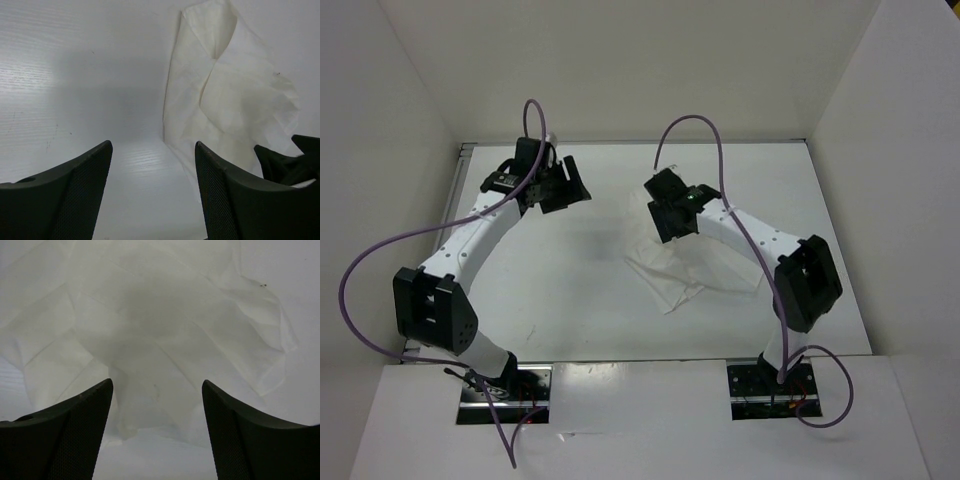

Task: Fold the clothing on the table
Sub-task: Flatten the skirt out

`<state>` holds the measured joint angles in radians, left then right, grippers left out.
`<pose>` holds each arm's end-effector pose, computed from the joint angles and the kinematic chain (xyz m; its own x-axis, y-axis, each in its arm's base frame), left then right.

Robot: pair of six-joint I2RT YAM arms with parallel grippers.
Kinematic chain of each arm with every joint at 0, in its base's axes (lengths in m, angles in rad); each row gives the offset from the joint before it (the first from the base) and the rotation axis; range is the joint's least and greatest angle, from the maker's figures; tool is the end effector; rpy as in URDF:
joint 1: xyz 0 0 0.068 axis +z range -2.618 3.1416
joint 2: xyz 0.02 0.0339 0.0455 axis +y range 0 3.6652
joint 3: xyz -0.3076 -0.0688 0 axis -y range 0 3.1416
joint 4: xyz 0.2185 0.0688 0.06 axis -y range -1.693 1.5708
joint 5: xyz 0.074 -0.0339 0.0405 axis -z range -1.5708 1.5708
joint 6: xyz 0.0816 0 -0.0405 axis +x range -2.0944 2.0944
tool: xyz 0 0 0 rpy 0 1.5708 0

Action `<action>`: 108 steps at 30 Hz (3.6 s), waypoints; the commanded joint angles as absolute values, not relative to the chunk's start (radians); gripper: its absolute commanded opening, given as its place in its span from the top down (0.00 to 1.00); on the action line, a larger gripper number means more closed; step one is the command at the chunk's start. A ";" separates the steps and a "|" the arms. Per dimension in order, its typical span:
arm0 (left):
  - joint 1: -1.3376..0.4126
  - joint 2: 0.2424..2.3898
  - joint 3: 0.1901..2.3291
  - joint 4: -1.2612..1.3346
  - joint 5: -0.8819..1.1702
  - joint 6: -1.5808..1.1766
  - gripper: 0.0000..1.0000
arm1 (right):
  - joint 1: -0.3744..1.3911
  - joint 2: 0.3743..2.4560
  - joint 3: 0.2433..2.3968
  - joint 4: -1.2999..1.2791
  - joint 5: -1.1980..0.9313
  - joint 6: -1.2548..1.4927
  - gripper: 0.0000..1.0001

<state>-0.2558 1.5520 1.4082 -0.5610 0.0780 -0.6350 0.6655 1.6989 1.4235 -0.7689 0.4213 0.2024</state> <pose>0.3442 -0.0966 0.3485 -0.6883 -0.4312 -0.5833 -0.1225 0.8617 -0.4925 0.3042 0.1963 0.2885 -0.7470 -0.3531 -0.5633 -0.2569 0.9348 -0.2453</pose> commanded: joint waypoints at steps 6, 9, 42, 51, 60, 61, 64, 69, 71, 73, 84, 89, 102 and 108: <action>-0.219 1.511 1.371 -0.508 0.152 -0.649 0.26 | 0.707 1.894 1.494 -0.681 0.463 0.110 0.35; -0.201 1.511 1.362 -0.508 0.172 -0.649 0.26 | 0.707 1.905 1.503 -0.646 0.463 0.110 0.66; -0.153 1.456 1.267 -0.469 0.227 -0.658 0.26 | 0.235 1.437 1.577 -0.707 -0.212 0.457 1.00; -0.205 1.434 1.166 -0.397 0.441 -0.539 0.26 | 0.145 1.703 1.580 -0.549 -0.029 0.494 0.48; -0.380 1.549 0.997 -0.239 0.411 -0.646 0.29 | 0.284 1.557 1.523 -0.687 0.097 0.433 0.42; -0.390 1.566 0.997 -0.210 0.391 -0.669 0.29 | 0.293 1.543 1.504 -0.687 0.097 0.433 0.42; -0.413 1.656 0.997 -0.177 0.269 -0.806 0.30 | 0.293 1.470 1.418 -0.696 0.077 0.443 0.42; -0.465 1.715 1.043 -0.166 0.150 -0.952 0.30 | 0.293 1.408 1.361 -0.718 0.101 0.443 0.42; -0.478 1.739 1.068 -0.166 0.111 -1.009 0.30 | 0.293 1.408 1.361 -0.730 0.112 0.443 0.42; -0.491 1.764 1.089 -0.178 0.086 -1.038 0.31 | 0.293 1.408 1.351 -0.730 0.112 0.434 0.42; -0.509 1.876 1.134 -0.204 0.067 -1.147 0.52 | 0.293 1.399 1.322 -0.739 0.112 0.403 0.42; -0.518 1.917 1.156 -0.233 0.046 -1.147 0.66 | 0.293 1.370 1.322 -0.758 0.137 0.394 0.42; -0.693 1.977 1.839 -0.351 0.585 -0.565 1.00 | 0.282 1.192 1.262 -0.732 0.273 0.449 0.42; -0.746 1.893 1.927 -0.557 0.968 -0.347 1.00 | 0.273 1.135 1.230 -0.710 0.261 0.469 0.42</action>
